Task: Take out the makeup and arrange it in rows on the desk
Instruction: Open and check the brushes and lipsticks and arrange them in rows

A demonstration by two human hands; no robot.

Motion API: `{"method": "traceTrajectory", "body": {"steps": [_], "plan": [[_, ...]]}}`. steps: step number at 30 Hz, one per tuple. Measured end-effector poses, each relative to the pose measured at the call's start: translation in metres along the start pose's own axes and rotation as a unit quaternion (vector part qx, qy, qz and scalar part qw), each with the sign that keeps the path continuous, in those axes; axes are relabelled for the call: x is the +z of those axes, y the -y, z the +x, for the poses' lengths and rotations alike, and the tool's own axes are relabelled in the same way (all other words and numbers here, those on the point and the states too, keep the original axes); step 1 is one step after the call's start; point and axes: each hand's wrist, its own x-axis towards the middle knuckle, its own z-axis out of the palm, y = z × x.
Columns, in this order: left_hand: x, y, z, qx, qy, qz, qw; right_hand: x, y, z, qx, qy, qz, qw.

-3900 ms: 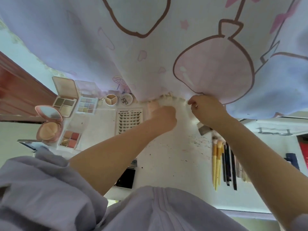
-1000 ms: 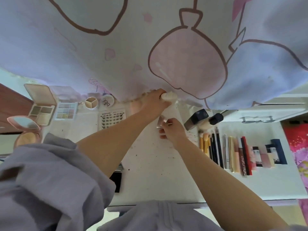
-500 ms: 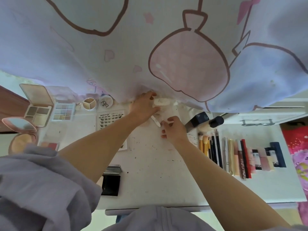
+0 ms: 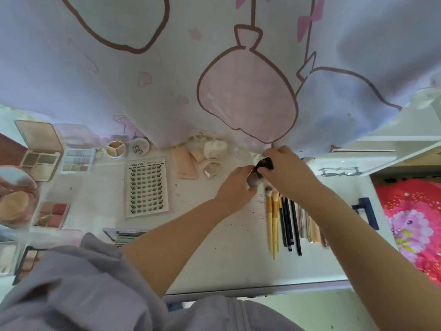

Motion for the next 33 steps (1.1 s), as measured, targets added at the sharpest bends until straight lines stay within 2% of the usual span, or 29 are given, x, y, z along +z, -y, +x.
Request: {"method": "traceTrajectory", "body": {"steps": [2,5,7,10,12,16,19,22,24,25,28,30,33], "plan": [[0.008,-0.007,0.006,-0.015,-0.008,-0.015,1.000,0.012,0.002,0.005,-0.010,0.049,-0.036,0.998],[0.009,-0.008,0.005,-0.036,-0.015,-0.043,0.998,0.019,0.001,0.005,-0.043,0.023,-0.039,0.998],[0.004,-0.006,-0.007,-0.019,-0.015,-0.059,0.998,0.017,-0.001,0.000,-0.053,0.014,0.013,0.998],[-0.015,-0.003,-0.030,0.016,-0.020,-0.032,0.999,-0.001,-0.001,-0.013,-0.040,0.013,0.162,0.986],[-0.033,-0.004,-0.045,0.039,-0.007,0.006,0.999,-0.015,0.003,-0.022,-0.041,0.061,0.185,0.980],[-0.071,-0.013,-0.069,0.099,0.068,0.138,0.983,-0.038,0.012,-0.030,-0.097,0.208,0.029,0.973],[-0.089,-0.023,-0.081,0.130,0.107,0.184,0.968,-0.045,0.020,-0.041,-0.108,0.254,0.037,0.960],[-0.101,-0.022,-0.087,0.142,0.120,0.198,0.962,-0.053,0.018,-0.054,-0.093,0.252,0.066,0.961],[-0.113,-0.003,-0.091,0.114,0.101,0.206,0.967,-0.065,0.002,-0.062,-0.060,0.241,0.114,0.962],[-0.119,0.010,-0.094,0.087,0.074,0.186,0.976,-0.071,-0.008,-0.065,-0.035,0.235,0.173,0.956],[-0.125,0.027,-0.091,0.035,-0.040,0.054,0.997,-0.065,-0.028,-0.067,0.022,0.227,0.351,0.908],[-0.115,0.014,-0.077,0.025,-0.072,-0.013,0.997,-0.039,-0.027,-0.061,0.045,0.215,0.378,0.899],[-0.090,-0.004,-0.048,0.011,-0.057,0.017,0.998,0.002,-0.017,-0.051,0.062,0.152,0.348,0.923]]}}
